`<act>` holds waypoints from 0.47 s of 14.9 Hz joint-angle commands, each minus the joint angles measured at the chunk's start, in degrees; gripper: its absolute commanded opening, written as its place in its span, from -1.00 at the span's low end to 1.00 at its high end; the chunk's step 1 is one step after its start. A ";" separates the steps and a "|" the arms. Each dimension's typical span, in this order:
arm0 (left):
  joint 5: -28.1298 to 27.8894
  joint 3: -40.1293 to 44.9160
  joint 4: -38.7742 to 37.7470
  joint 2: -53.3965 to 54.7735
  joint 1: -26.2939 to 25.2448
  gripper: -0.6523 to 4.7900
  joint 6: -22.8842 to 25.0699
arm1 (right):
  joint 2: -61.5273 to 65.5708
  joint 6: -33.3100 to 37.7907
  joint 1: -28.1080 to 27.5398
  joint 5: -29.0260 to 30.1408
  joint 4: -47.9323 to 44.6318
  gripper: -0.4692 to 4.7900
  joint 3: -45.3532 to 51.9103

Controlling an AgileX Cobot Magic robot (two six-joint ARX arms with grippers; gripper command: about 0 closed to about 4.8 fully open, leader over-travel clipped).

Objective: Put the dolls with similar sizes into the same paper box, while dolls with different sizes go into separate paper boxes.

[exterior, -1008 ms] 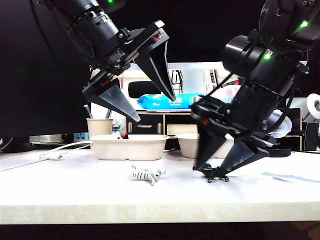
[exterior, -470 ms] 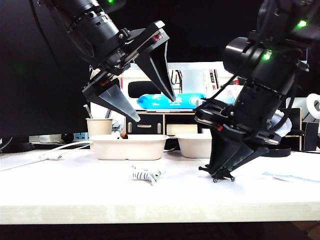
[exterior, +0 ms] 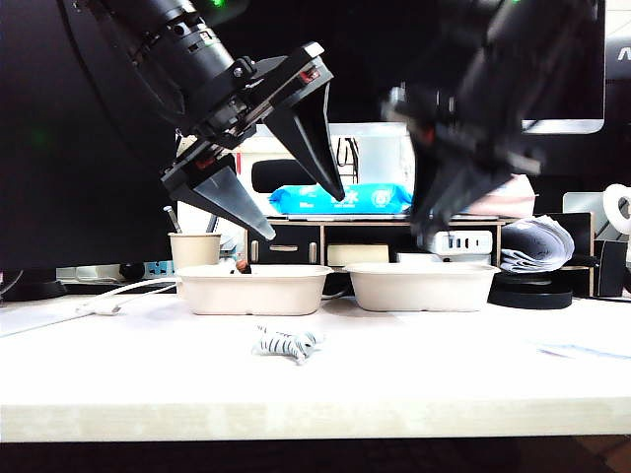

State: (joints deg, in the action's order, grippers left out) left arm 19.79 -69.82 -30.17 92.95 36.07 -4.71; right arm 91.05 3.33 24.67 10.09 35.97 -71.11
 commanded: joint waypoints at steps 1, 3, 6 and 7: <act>-0.63 -0.11 0.50 -0.22 -0.07 1.00 0.46 | -1.05 -0.42 -1.38 -0.11 -1.20 -0.84 -4.20; -0.70 -0.11 0.44 -0.22 -0.09 1.00 1.33 | -0.92 -0.55 -5.31 0.11 -5.05 -0.84 -8.57; -0.77 -0.11 1.25 -0.22 -0.11 1.00 1.29 | 3.02 -0.61 -10.40 1.53 -8.55 -0.84 -14.71; -0.96 -0.11 1.70 -0.22 -0.11 1.00 1.29 | 5.44 -0.61 -11.28 2.89 -7.89 -0.84 -16.98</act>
State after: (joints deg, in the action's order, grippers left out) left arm 18.90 -69.82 -29.45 92.97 36.05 -3.79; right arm 94.83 2.92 13.85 11.42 27.75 -86.70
